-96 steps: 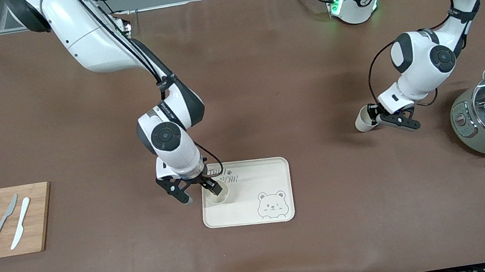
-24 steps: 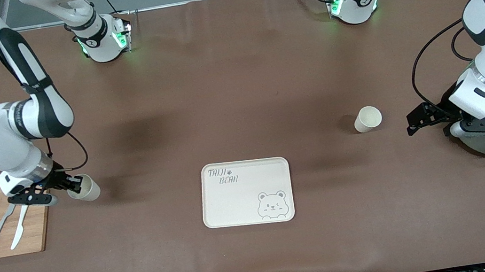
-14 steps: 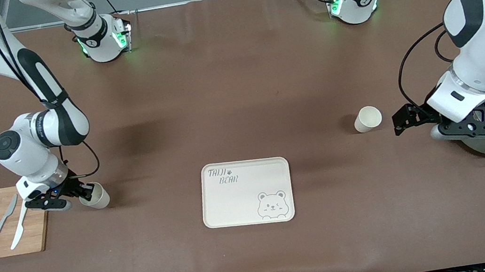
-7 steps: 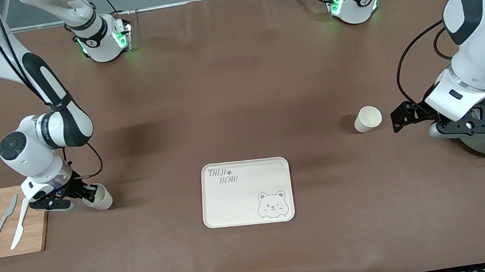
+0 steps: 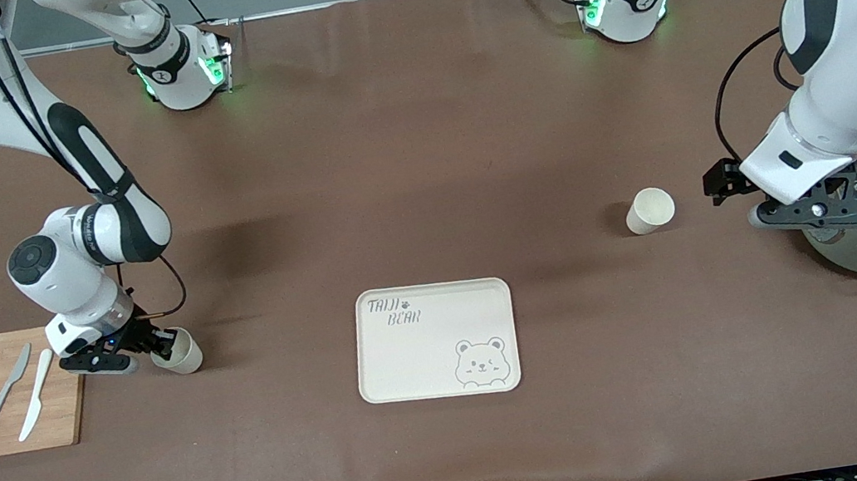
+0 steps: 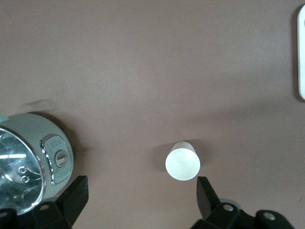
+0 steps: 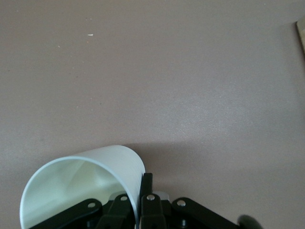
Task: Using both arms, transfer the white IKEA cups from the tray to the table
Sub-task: 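Carry the cup beside the cutting board and lower it with the right gripper, then open the right gripper and draw it back from the cup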
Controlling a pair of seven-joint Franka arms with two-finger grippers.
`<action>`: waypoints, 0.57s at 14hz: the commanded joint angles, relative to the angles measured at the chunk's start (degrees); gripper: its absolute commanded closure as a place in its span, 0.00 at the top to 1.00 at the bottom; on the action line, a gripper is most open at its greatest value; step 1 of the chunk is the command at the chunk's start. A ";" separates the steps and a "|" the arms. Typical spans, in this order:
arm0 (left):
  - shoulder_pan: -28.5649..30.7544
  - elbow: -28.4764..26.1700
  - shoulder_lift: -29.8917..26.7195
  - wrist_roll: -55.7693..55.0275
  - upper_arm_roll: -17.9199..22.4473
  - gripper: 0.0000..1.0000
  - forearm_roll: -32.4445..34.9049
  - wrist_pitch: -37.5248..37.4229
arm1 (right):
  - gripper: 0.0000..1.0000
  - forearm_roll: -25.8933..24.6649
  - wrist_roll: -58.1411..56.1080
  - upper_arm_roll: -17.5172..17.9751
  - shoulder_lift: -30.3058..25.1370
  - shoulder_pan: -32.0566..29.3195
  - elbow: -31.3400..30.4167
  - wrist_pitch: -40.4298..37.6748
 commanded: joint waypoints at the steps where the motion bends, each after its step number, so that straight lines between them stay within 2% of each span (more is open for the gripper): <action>1: -1.32 0.31 -2.45 2.10 2.64 1.00 0.42 -2.62 | 0.47 1.16 0.22 0.25 0.13 0.09 0.31 0.51; 3: -1.32 0.49 -3.07 2.37 2.65 1.00 0.33 -4.55 | 1.00 1.16 0.05 0.25 0.13 0.00 0.66 0.42; 6: -1.40 1.10 -3.43 2.37 2.91 1.00 -2.30 -5.52 | 1.00 1.16 -0.22 0.25 -0.05 -0.18 1.10 0.16; 8: -2.45 1.19 -3.34 2.37 5.18 1.00 -4.23 -5.52 | 1.00 1.16 -0.57 0.33 -0.75 -0.26 1.19 -0.19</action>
